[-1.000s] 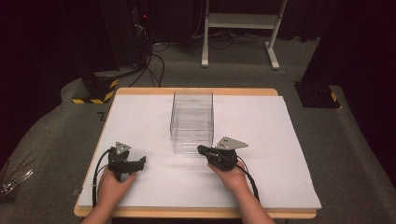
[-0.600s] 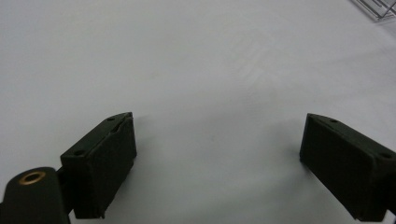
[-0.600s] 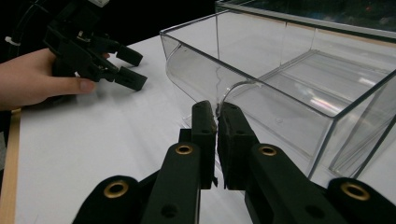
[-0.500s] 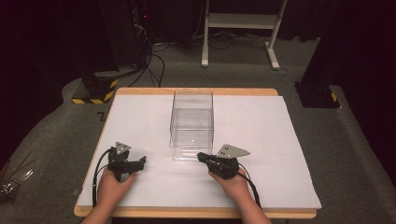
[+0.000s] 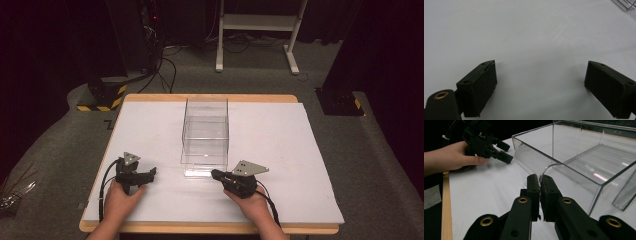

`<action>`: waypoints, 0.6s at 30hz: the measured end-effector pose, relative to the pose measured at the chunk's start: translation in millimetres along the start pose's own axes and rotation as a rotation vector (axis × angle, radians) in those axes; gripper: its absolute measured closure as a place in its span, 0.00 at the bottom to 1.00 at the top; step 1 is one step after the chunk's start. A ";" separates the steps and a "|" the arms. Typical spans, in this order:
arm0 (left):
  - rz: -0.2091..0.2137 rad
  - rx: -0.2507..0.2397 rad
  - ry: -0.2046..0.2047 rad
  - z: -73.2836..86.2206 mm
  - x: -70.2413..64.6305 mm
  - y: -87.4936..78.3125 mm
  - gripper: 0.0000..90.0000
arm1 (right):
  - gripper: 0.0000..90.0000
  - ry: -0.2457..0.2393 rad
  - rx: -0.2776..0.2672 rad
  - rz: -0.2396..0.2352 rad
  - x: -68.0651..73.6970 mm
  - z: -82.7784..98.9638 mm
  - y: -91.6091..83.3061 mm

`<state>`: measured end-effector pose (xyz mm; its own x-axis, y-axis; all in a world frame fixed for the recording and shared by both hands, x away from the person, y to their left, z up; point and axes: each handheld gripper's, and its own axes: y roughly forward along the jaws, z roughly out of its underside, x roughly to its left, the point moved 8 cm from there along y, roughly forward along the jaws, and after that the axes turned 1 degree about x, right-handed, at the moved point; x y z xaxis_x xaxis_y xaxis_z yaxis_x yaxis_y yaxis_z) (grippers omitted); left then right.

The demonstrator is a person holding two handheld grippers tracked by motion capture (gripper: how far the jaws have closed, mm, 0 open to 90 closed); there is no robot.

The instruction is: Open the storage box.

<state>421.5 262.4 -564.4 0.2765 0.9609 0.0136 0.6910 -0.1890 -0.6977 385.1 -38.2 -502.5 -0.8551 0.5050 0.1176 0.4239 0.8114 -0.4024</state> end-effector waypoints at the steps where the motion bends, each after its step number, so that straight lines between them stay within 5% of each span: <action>1: 0.000 0.001 0.001 0.0 0.0 0.0 0.12 | 0.96 0.001 0.001 -0.001 0.7 0.3 -0.6; 18: 0.000 0.000 0.001 0.0 0.0 0.0 0.12 | 0.96 -0.015 0.020 -0.033 17.2 8.3 -11.5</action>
<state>421.5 262.4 -564.4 0.2768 0.9608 0.0140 0.6909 -0.1889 -0.6979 363.1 -41.3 -503.4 -0.8729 0.4734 0.1176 0.3895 0.8215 -0.4164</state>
